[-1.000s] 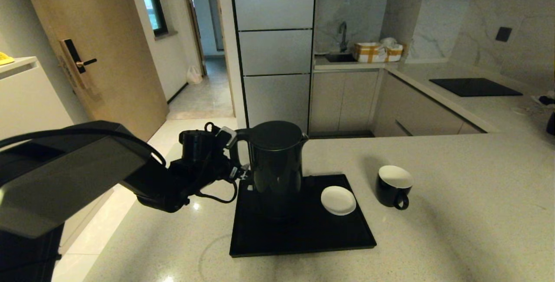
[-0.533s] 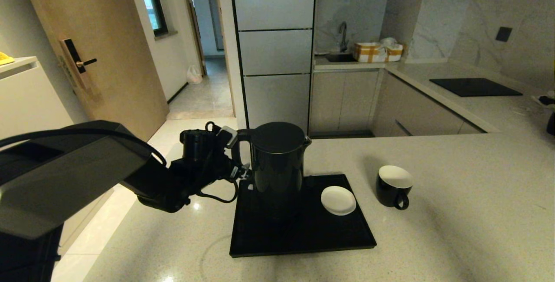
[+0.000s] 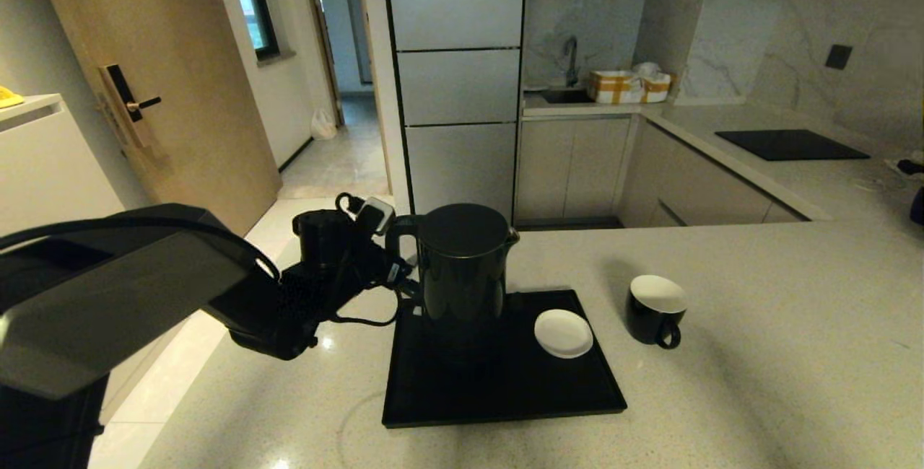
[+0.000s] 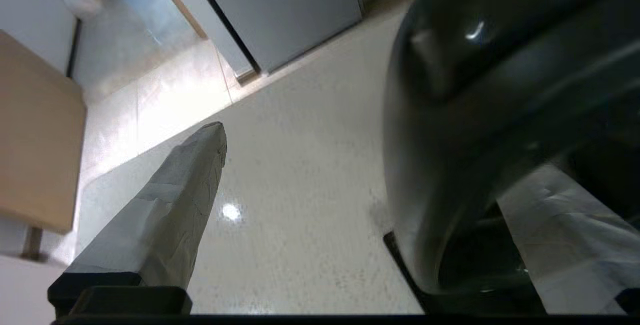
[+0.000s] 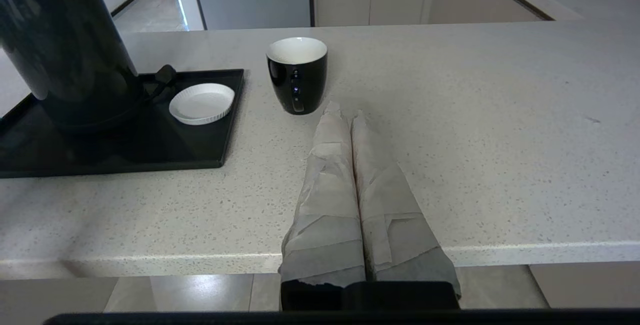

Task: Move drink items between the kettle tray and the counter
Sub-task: Pick up the kettle

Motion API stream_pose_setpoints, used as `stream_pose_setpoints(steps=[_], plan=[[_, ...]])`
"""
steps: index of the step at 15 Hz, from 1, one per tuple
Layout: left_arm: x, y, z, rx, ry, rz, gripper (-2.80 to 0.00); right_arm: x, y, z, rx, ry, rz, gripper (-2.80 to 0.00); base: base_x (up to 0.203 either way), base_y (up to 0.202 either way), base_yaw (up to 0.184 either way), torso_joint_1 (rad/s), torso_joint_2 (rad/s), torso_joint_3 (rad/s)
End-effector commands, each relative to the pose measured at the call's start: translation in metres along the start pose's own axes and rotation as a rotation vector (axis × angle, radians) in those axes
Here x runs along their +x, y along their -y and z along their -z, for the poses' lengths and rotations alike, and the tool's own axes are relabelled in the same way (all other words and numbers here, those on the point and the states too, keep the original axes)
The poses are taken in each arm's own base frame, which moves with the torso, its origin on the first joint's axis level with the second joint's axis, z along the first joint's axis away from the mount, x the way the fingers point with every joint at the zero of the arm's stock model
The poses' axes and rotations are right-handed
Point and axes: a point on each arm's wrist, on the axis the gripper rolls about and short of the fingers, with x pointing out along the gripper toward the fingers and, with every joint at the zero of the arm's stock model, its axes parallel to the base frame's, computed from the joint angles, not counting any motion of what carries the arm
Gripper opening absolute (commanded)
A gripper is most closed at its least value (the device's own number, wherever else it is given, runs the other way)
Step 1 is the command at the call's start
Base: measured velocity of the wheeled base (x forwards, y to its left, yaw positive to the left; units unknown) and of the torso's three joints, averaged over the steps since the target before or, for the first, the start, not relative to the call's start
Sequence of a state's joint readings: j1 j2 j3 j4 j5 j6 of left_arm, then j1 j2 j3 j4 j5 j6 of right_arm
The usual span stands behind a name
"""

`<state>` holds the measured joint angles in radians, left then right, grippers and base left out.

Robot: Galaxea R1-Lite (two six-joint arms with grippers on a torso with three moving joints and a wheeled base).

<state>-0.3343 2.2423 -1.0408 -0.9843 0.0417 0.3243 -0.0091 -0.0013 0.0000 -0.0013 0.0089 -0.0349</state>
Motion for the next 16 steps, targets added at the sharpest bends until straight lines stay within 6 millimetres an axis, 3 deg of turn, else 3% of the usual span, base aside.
stream_pose_setpoints(steps=[1,11,12,16], plan=[[0.001,0.003,0.003,0.003,-0.002,0.007,0.00,0.000,0.000,0.000,0.000,0.001,0.000,-2.80,0.000,0.000,0.000,0.000,0.00,0.000],[0.014,0.008,0.009,-0.038,0.086,-0.025,0.00,0.000,0.000,0.000,0.000,0.000,0.002,-2.80,0.000,0.000,0.000,0.000,0.00,0.000],[0.014,0.009,0.009,-0.036,0.082,-0.023,-2.80,0.000,0.000,0.000,0.000,0.001,0.000,-2.80,0.000,0.000,0.000,0.000,0.00,0.000],[0.015,0.008,0.008,-0.037,0.091,-0.024,-2.80,0.000,0.000,0.000,0.000,0.001,0.000,-2.80,0.000,0.000,0.000,0.000,0.00,0.000]])
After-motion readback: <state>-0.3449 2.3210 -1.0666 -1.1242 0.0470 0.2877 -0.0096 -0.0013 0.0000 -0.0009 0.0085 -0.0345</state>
